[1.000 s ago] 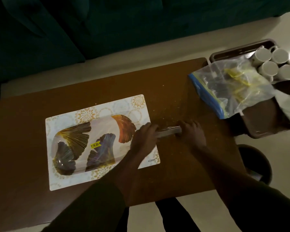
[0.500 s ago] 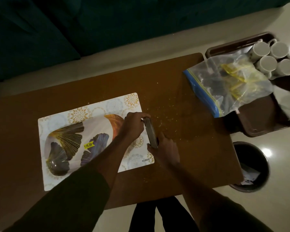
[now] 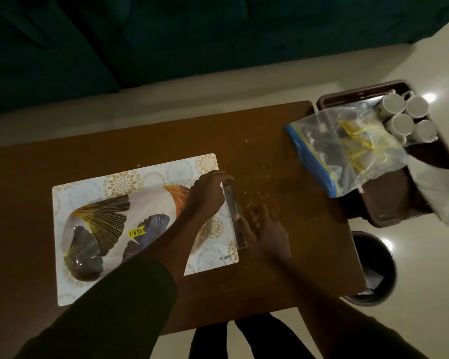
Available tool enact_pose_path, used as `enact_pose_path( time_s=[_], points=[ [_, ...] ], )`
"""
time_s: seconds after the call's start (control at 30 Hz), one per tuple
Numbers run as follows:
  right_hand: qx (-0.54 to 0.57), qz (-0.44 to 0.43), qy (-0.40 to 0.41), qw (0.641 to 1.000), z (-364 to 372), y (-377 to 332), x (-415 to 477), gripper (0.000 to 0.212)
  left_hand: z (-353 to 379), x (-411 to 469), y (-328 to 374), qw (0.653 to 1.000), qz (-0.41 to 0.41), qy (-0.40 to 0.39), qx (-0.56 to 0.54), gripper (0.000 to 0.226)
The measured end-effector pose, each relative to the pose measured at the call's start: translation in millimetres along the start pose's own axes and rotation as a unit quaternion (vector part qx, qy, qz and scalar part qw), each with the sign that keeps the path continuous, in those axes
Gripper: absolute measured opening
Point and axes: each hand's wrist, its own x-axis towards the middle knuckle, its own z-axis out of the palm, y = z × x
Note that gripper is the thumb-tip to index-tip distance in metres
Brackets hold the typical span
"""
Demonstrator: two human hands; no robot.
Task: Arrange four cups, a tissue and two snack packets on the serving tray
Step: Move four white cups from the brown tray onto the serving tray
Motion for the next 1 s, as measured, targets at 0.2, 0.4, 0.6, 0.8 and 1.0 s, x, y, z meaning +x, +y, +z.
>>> enact_pose_path(
  time_s=[0.2,0.4,0.6,0.8,1.0],
  points=[
    [0.011,-0.032,0.082,0.996,-61,4,52,0.028,-5,13,20,0.999,0.015,0.031,-0.009,0.037],
    [-0.015,-0.074,0.134,0.988,-116,14,97,0.01,10,30,60,0.998,0.033,0.05,-0.018,0.042],
    [0.006,-0.107,0.206,0.973,-184,68,128,0.015,36,62,130,0.997,0.039,0.065,-0.034,0.047],
    [0.014,-0.049,0.261,0.964,-265,153,154,0.018,90,103,224,0.996,0.049,0.047,-0.064,0.043],
    [0.031,0.068,0.25,0.965,-321,234,186,0.042,144,136,314,0.992,0.102,0.013,-0.073,0.049]
  ],
)
